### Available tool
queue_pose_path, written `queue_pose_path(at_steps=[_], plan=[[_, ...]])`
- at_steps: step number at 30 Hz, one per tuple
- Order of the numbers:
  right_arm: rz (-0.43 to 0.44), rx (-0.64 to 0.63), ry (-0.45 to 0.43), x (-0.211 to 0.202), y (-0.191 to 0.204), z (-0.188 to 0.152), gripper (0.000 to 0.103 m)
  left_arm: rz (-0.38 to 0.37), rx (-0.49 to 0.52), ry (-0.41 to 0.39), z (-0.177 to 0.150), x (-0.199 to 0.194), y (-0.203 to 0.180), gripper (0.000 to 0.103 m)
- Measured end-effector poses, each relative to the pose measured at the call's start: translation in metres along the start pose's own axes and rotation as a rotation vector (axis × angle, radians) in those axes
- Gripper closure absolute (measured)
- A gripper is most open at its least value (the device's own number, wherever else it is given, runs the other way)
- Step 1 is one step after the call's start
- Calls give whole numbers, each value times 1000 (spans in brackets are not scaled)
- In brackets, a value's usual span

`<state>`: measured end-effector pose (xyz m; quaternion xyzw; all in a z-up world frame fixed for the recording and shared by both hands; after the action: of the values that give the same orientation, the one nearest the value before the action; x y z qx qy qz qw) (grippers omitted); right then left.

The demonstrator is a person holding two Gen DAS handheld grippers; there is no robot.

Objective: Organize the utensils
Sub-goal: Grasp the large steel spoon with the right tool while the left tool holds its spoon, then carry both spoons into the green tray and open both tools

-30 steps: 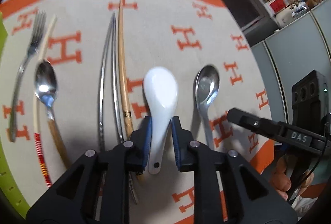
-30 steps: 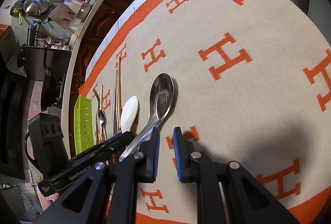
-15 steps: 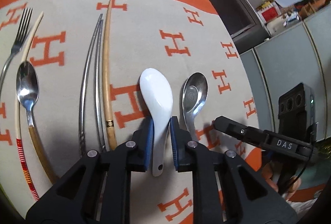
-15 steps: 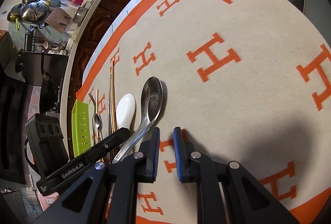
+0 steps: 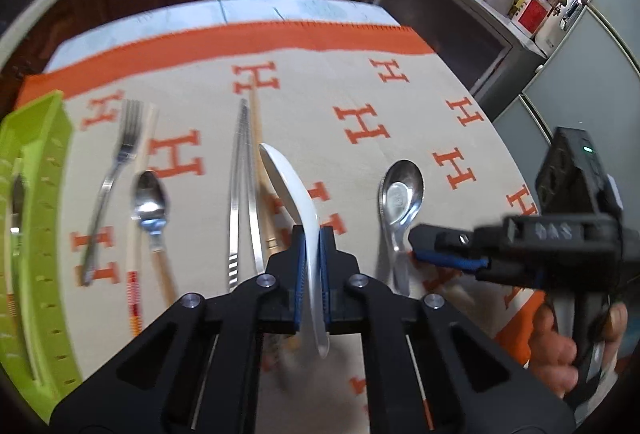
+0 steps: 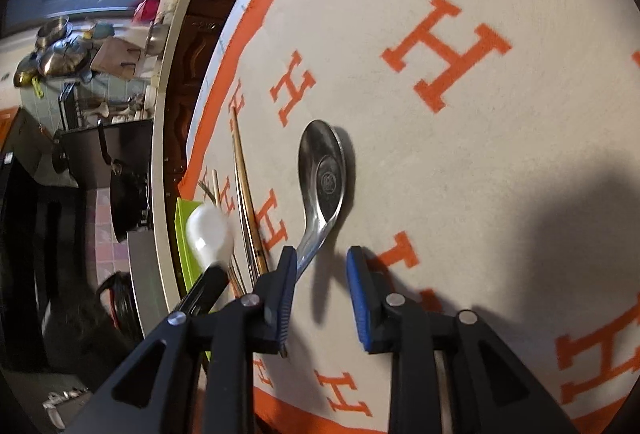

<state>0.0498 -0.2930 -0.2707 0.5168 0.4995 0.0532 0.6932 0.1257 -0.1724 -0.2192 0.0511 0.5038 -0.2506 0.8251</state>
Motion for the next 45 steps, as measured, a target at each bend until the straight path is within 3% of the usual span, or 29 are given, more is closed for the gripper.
queue_pose_path(at_steps=[10,11,15,17,22,32,42,45], plan=[[-36,1,-4,16,14,4,78,89,-13,-58,-20,-57,35,99],[-45,-2,-7,17,15,5,80,92,-20,-60,-23,-60,38,99],[-90,26,-12,23,10,8,103,102,-51,-60,-31,-68,49,99],[-80,38,-20,24,10,10,103,96,-73,-57,-33,-69,54,99],[-144,-27,-59,19,17,4,103,89,-100,-64,-41,-76,63,99],[-106,-120,-50,9,59,-22,103,92,-165,-103,-54,-95,90,99],[-255,-209,-81,17,64,-18,100,78,-205,-129,-68,-110,110,99],[-301,-264,-100,20,67,-9,90,71,-217,-130,-71,-112,112,99]])
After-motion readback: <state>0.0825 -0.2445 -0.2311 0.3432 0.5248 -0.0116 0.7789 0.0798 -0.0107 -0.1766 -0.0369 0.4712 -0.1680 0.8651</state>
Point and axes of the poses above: each gripper's, at about its wrist camera, not at the fingertips, and x roughly the way its jaws point, y to its left, z to its top, the point moved 9 cm from there along x, roughly the way its jaws point, and after that the axes turned 1 degree about y, right-handed, at the moved point
